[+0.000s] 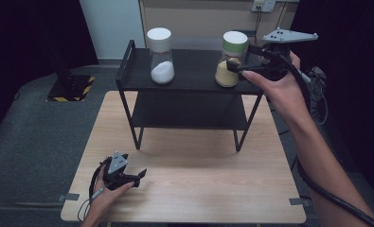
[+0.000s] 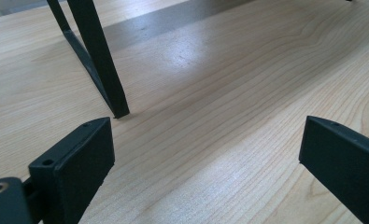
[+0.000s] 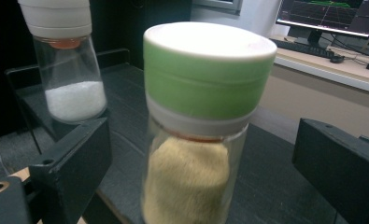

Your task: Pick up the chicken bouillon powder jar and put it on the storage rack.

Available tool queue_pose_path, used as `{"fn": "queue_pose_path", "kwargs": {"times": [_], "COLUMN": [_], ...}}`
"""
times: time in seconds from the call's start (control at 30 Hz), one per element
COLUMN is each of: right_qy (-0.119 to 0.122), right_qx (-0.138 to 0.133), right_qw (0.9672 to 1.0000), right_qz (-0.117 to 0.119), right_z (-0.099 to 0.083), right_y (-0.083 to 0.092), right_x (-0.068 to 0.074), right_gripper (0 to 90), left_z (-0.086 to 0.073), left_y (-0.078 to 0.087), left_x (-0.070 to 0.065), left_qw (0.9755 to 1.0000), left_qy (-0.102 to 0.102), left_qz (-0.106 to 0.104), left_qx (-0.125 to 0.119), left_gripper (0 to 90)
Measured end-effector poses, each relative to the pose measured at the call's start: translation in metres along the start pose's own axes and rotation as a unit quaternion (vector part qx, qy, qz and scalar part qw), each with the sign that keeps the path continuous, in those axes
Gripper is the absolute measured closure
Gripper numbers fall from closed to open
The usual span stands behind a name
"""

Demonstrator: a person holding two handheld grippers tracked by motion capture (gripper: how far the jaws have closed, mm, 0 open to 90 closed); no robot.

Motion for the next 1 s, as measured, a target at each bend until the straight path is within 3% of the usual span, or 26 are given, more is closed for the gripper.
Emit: {"fn": "queue_pose_path", "kwargs": {"times": [0.33,0.8,1.0], "right_qy": [-0.001,0.007,0.010], "right_qx": [0.002,-0.027,-0.031], "right_qw": [1.0000,0.9996,0.9991], "right_qz": [0.004,0.010,0.029], "right_z": [-0.017,-0.046,-0.060], "right_y": [0.014,0.040,0.042], "right_x": [0.015,0.029,0.042], "right_gripper": [4.3,4.8,4.5], "left_z": [0.000,0.000,0.000], "left_y": [0.001,0.002,0.003], "left_x": [-0.001,-0.001,0.000], "left_qw": [1.0000,1.0000,1.0000], "left_qy": [0.001,0.001,0.001], "left_qz": [0.002,0.004,0.005], "left_qx": [-0.001,-0.003,-0.003], "left_gripper": [2.3,2.2,2.2]}}
Point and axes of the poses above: each handheld gripper's, and its own axes: y roughly backward along the jaws, z roughly out of its top, x roughly to its left, the point moved 9 cm from there along -y, roughly forward along the jaws, and after that the axes turned 4 degrees about z, right-handed, at the moved point
